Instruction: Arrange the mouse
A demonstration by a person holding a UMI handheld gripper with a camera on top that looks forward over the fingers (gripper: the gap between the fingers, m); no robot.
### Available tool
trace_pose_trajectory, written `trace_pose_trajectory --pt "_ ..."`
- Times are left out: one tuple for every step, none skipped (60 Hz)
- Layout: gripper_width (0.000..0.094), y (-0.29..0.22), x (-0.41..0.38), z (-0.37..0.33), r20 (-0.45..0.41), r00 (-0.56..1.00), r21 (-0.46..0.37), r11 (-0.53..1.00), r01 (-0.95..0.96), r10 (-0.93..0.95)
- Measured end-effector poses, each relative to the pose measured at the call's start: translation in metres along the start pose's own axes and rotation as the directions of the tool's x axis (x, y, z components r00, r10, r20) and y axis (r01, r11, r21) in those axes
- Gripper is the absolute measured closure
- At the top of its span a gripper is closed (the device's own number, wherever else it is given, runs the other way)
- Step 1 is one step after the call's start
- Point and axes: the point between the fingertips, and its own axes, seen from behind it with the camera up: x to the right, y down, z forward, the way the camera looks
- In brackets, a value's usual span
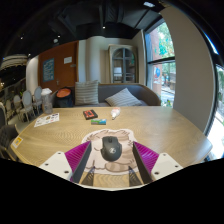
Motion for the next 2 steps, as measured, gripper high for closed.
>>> trace_pose_trajectory --pt "0.0081 0.001 -0.0042 -0.0019 0.003 1.0 0.012 1.0 -0.003 0.003" --pt "0.0083 0.0017 -0.0023 -0.0106 0.009 1.0 0.025 1.0 -0.006 0.006"
